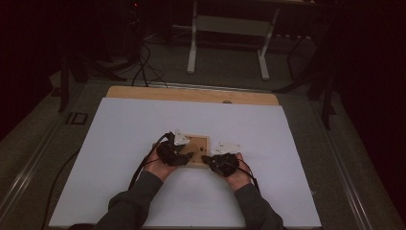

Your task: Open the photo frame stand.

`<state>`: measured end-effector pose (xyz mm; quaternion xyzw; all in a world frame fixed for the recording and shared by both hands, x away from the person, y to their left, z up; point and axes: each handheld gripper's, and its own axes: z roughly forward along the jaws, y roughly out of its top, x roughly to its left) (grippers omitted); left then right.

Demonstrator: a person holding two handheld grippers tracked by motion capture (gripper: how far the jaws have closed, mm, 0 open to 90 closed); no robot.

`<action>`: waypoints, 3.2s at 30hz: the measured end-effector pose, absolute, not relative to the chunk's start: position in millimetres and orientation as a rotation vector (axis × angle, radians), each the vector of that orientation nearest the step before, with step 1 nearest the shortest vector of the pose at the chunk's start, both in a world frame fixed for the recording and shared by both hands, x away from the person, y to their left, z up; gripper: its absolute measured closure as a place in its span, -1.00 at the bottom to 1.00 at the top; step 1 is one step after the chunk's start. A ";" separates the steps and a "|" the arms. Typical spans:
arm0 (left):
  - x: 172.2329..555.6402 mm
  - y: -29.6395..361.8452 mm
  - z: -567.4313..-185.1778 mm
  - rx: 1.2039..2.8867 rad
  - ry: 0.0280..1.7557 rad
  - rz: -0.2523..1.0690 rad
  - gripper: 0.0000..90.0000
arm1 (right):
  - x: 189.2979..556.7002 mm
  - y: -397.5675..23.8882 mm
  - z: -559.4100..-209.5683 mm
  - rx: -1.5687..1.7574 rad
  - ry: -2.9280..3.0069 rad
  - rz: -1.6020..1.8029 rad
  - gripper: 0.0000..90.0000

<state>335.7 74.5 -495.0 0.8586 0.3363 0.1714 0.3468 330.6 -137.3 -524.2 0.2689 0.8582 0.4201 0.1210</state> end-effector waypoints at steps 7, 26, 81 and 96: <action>339.3 71.0 -485.7 2.217 0.866 0.452 0.15 | 331.4 -135.3 -523.8 0.770 2.515 1.215 1.00; 341.3 73.5 -480.7 2.182 0.852 0.451 0.23 | 331.7 -135.0 -524.0 0.774 2.514 1.221 1.00; 354.1 96.6 -506.7 2.124 1.011 0.101 -0.03 | 331.2 -135.0 -524.3 0.772 2.511 1.223 1.00; 359.9 97.9 -509.6 2.100 1.030 0.006 0.04 | 331.3 -135.1 -524.3 0.768 2.510 1.222 1.00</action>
